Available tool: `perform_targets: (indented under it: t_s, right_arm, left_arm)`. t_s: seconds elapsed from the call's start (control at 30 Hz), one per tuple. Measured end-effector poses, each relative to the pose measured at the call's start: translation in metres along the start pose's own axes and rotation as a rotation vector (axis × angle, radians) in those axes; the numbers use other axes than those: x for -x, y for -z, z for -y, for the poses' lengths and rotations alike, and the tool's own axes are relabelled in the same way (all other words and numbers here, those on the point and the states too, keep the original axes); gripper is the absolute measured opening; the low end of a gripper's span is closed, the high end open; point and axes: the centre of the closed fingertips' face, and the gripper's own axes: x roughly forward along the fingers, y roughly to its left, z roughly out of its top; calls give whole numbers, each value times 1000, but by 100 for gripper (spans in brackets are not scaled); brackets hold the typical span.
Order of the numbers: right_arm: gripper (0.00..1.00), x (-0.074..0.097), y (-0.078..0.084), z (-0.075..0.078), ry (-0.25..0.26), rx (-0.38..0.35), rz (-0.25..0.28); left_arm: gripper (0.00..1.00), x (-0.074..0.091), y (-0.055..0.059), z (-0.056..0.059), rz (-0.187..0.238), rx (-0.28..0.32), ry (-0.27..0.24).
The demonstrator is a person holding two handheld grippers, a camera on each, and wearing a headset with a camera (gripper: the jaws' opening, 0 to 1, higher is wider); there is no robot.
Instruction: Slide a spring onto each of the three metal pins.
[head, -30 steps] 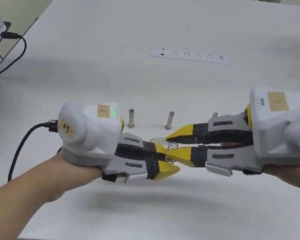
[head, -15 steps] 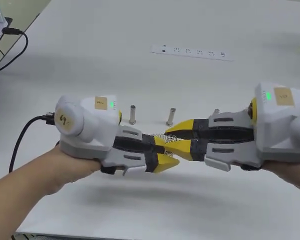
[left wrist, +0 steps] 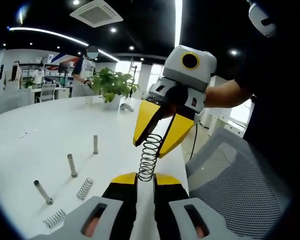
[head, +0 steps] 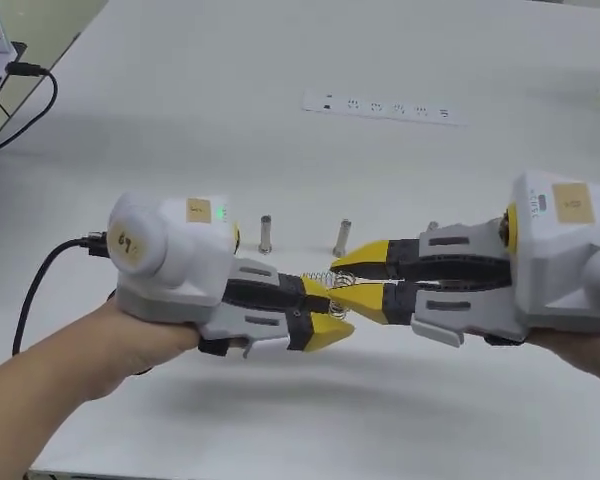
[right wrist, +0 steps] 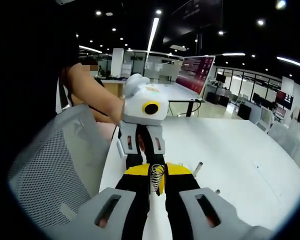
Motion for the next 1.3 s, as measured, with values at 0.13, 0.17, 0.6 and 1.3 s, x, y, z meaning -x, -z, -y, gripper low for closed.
perform_targets:
  t_s: [0.13, 0.17, 0.6, 1.3]
  right_arm:
    - [7, 1, -1, 3, 4, 1, 1]
    - [7, 1, -2, 3, 6, 1, 2]
    - [8, 3, 3, 9, 26, 18, -14]
    - [8, 11, 8, 18, 66, 43, -36]
  left_arm:
    - [7, 3, 1, -5, 0, 1, -21]
    - [9, 4, 1, -7, 1, 0, -27]
    - [32, 37, 9, -37, 2, 12, -164]
    - [78, 87, 26, -63, 12, 29, -360]
